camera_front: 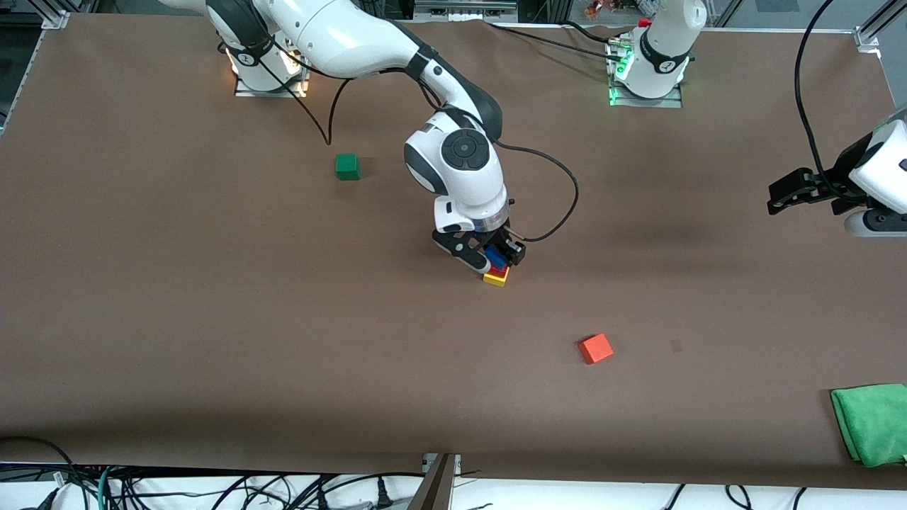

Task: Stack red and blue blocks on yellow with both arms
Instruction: 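Lower the blue block onto the red block and open the right gripper, then lift the right gripper up and away from the stack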

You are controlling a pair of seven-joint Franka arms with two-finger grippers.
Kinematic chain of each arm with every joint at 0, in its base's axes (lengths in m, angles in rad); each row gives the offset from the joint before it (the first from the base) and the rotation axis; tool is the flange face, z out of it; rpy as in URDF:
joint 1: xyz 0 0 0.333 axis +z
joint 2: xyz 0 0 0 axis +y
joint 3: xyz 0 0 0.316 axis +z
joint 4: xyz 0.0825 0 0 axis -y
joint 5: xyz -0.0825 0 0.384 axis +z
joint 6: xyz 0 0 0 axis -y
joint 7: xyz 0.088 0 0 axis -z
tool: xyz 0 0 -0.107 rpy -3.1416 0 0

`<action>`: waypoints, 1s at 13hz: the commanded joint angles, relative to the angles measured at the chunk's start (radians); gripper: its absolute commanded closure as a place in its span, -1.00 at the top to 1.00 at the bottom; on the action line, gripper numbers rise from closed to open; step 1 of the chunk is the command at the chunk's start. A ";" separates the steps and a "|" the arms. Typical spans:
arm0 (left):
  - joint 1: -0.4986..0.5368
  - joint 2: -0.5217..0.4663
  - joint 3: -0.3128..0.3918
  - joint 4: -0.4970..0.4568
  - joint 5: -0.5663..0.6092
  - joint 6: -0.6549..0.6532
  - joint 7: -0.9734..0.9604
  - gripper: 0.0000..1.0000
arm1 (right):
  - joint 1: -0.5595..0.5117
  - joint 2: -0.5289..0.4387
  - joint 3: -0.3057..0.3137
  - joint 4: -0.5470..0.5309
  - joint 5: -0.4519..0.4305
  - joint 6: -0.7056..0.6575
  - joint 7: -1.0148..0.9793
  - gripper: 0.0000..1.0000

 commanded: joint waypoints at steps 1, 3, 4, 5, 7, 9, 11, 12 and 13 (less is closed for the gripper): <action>0.004 0.014 -0.001 0.028 -0.021 -0.007 0.007 1.00 | 0.002 0.015 -0.010 0.040 -0.006 -0.014 0.006 0.82; 0.004 0.014 -0.001 0.028 -0.021 -0.005 0.007 1.00 | -0.021 -0.002 -0.004 0.060 0.002 -0.094 0.003 1.00; 0.004 0.014 -0.001 0.029 -0.021 -0.005 0.007 1.00 | -0.041 -0.020 0.004 0.098 0.007 -0.158 0.001 1.00; 0.004 0.014 -0.001 0.029 -0.019 -0.005 0.007 1.00 | -0.057 -0.036 0.006 0.127 0.010 -0.207 0.000 1.00; 0.004 0.014 -0.002 0.028 -0.014 -0.005 0.007 1.00 | -0.090 -0.103 0.006 0.137 0.059 -0.261 -0.006 1.00; 0.004 0.014 -0.002 0.028 -0.014 -0.005 0.007 1.00 | -0.153 -0.176 0.006 0.135 0.094 -0.353 -0.101 1.00; 0.004 0.014 -0.002 0.028 -0.016 -0.005 0.007 1.00 | -0.187 -0.255 -0.008 0.127 0.088 -0.416 -0.268 1.00; 0.004 0.014 -0.002 0.028 -0.016 -0.005 0.006 1.00 | -0.236 -0.299 -0.008 0.103 0.096 -0.477 -0.336 1.00; 0.001 0.014 -0.002 0.028 -0.016 -0.005 0.006 1.00 | -0.277 -0.341 -0.007 0.091 0.099 -0.563 -0.449 1.00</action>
